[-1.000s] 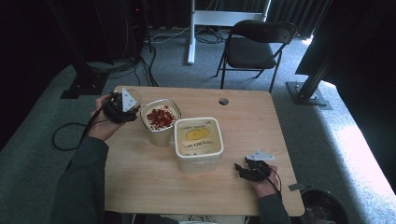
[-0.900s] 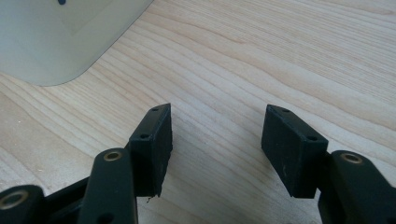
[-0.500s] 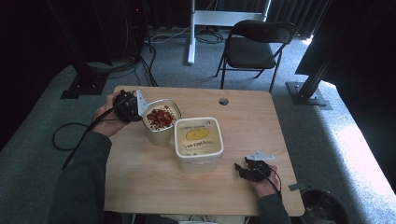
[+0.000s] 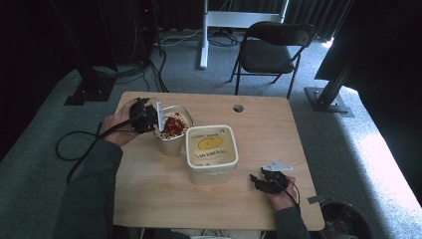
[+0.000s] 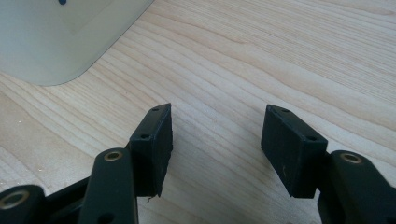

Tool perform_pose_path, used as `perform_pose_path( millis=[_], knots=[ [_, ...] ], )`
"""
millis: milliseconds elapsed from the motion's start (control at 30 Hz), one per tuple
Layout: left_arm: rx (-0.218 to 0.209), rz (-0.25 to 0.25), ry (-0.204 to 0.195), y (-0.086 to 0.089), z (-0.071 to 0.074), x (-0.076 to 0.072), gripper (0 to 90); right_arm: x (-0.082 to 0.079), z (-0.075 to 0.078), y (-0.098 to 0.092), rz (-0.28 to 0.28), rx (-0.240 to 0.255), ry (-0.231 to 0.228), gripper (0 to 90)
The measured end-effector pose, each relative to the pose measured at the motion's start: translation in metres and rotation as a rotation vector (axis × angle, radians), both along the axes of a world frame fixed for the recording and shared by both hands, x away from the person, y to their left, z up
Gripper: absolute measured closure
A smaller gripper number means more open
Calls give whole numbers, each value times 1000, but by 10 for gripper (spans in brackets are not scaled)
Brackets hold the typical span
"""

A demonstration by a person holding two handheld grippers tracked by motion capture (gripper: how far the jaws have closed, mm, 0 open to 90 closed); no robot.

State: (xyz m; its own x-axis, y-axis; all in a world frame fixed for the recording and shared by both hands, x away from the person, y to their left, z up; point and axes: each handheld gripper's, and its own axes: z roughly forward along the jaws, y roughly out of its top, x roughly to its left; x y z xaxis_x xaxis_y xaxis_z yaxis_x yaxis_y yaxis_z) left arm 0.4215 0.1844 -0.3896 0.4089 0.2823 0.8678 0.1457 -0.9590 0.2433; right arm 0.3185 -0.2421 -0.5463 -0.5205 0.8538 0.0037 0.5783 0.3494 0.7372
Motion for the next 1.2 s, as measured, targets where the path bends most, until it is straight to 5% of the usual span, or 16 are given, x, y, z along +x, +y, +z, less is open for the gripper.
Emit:
perform_pose_path(
  millis=[200,600,1200],
  knots=[
    [96,-16,-18,-8,-1,-2,348,0,0,0,0,0,-1,425],
    [214,-35,-31,-15,-10,-4,347,0,0,0,0,0,0,425],
    [324,-39,-48,-18,-10,-4,347,0,0,0,2,0,-3,426]
  ],
)
